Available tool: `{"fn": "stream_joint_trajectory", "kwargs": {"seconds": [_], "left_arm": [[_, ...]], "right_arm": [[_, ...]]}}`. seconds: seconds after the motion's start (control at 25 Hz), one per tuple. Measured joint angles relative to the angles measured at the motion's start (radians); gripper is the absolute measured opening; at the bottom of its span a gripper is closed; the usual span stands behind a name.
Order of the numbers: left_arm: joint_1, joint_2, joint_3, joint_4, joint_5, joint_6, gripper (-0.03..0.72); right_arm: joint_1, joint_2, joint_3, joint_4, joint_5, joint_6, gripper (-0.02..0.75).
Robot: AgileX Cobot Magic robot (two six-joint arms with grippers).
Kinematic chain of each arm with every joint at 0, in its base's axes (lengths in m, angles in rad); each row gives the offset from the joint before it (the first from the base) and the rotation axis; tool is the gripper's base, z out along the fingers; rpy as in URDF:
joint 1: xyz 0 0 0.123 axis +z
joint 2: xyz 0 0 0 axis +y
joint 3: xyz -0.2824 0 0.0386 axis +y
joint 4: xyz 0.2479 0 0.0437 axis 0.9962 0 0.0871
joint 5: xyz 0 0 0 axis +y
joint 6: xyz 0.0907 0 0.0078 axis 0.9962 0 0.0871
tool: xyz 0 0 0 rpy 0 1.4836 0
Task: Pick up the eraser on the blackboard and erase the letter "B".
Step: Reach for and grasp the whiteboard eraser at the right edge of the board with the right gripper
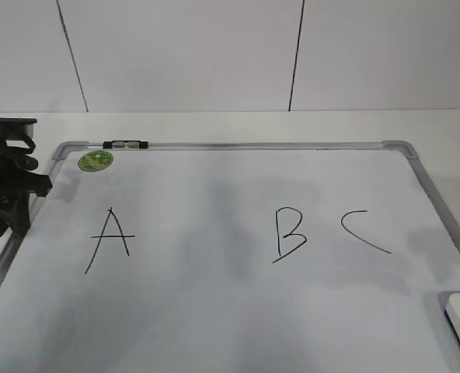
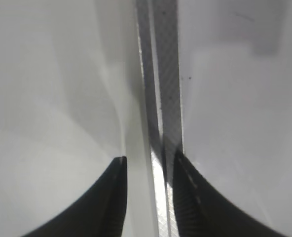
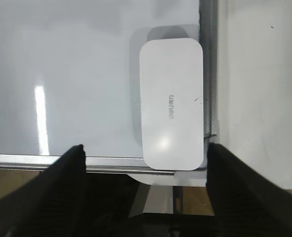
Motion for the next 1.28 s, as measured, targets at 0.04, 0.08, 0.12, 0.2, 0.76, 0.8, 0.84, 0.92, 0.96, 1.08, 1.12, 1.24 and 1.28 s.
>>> {"fn": "stream_joint_trajectory", "kwargs": {"seconds": [0.04,0.08,0.12,0.2,0.76,0.8,0.84,0.92,0.96,1.08,1.12,1.24,1.28], "left_arm": [[0.000,0.000,0.000,0.000,0.000,0.000,0.241],[0.000,0.000,0.000,0.000,0.000,0.000,0.240],[0.000,0.000,0.000,0.000,0.000,0.000,0.237],[0.000,0.000,0.000,0.000,0.000,0.000,0.225],[0.000,0.000,-0.001,-0.009,0.000,0.000,0.034],[0.000,0.000,-0.001,-0.012,0.000,-0.006,0.027],[0.000,0.000,-0.001,-0.014,0.000,-0.011,0.025],[0.000,0.000,-0.001,-0.014,0.000,-0.013,0.023],[0.000,0.000,-0.001,-0.014,0.000,-0.013,0.023],[0.000,0.000,-0.001,-0.014,0.000,-0.016,0.022],[0.000,0.000,-0.001,-0.014,0.000,-0.016,0.022],[0.000,0.000,-0.001,-0.014,0.000,-0.016,0.022],[0.000,0.000,-0.001,-0.014,0.000,-0.016,0.022]], "right_arm": [[0.000,0.000,0.000,0.000,0.000,0.001,0.584],[0.000,0.000,0.000,0.000,0.000,0.001,0.584],[0.000,0.000,0.000,0.000,0.000,0.001,0.584],[0.000,0.000,0.000,-0.001,0.000,0.001,0.584],[0.000,0.000,0.000,-0.005,0.000,0.001,0.584],[0.000,0.000,0.000,-0.005,0.000,0.001,0.584],[0.000,0.000,0.000,-0.005,0.000,0.004,0.584],[0.000,0.000,0.000,-0.005,0.000,0.004,0.584],[0.000,0.000,0.000,-0.005,0.000,0.004,0.584],[0.000,0.000,0.000,-0.005,0.000,0.004,0.584],[0.000,0.000,0.000,-0.005,0.000,0.004,0.584],[0.000,0.000,0.000,-0.006,0.000,0.004,0.584],[0.000,0.000,0.000,-0.008,0.000,0.016,0.585]]}}
